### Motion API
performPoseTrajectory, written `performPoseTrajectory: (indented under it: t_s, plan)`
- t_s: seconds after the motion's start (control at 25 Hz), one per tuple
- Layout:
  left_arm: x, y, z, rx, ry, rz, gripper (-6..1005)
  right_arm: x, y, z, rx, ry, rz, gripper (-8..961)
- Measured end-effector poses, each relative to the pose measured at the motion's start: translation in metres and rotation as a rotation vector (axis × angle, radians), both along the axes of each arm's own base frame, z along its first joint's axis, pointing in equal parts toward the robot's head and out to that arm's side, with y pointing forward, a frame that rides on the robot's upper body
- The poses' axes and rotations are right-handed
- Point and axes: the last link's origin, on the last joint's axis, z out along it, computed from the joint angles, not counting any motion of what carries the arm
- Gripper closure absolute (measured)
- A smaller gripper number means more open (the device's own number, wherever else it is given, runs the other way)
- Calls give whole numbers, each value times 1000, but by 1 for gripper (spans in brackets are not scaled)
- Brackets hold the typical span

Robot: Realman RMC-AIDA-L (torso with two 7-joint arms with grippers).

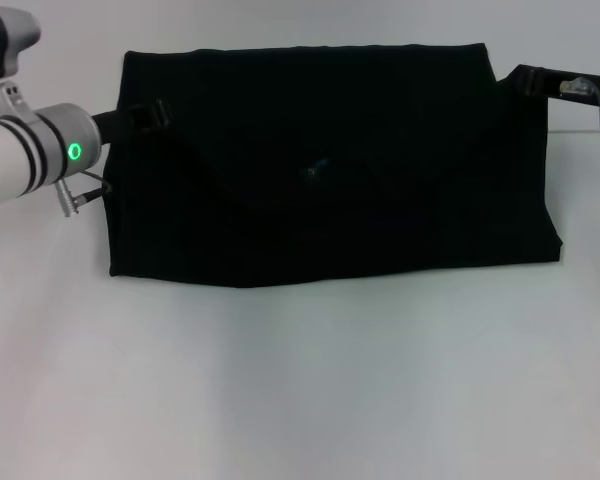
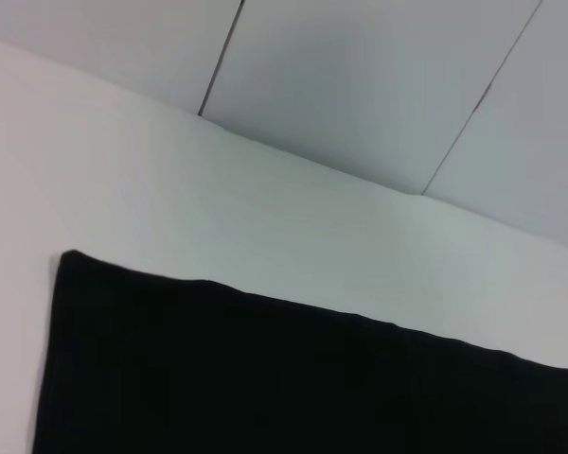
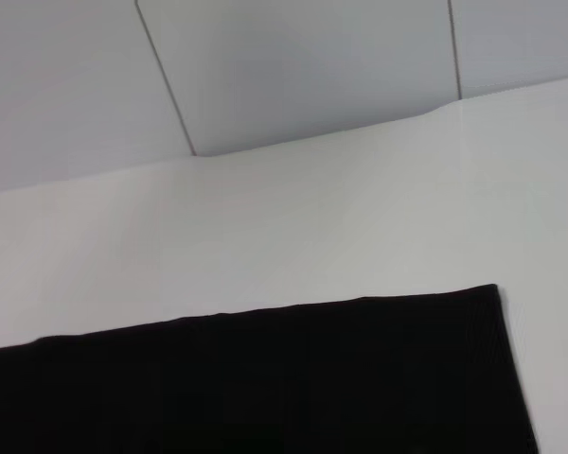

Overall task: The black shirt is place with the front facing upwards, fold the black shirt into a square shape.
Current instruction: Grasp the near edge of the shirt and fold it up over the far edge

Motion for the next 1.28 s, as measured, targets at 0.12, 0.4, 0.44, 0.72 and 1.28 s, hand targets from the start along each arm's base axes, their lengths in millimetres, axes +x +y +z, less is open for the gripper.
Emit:
performPoseTrajectory:
  t_s: [0.12, 0.4, 0.44, 0.72, 1.28]
  plan:
    - [3, 2, -3, 2, 25, -6, 977, 0, 1, -3, 6, -20, -1, 930]
    - [6, 5, -2, 24, 45, -10, 977, -5, 4, -1, 18, -36, 12, 929]
    - [7, 6, -1, 29, 44, -12, 977, -7, 5, 1, 24, -36, 16, 929]
    - [12, 8, -3, 45, 64, -20, 976, -14, 9, 0, 19, -40, 29, 928]
    - [14, 10, -25, -22, 123, -14, 922, -2, 3, -20, -57, -135, 17, 926]
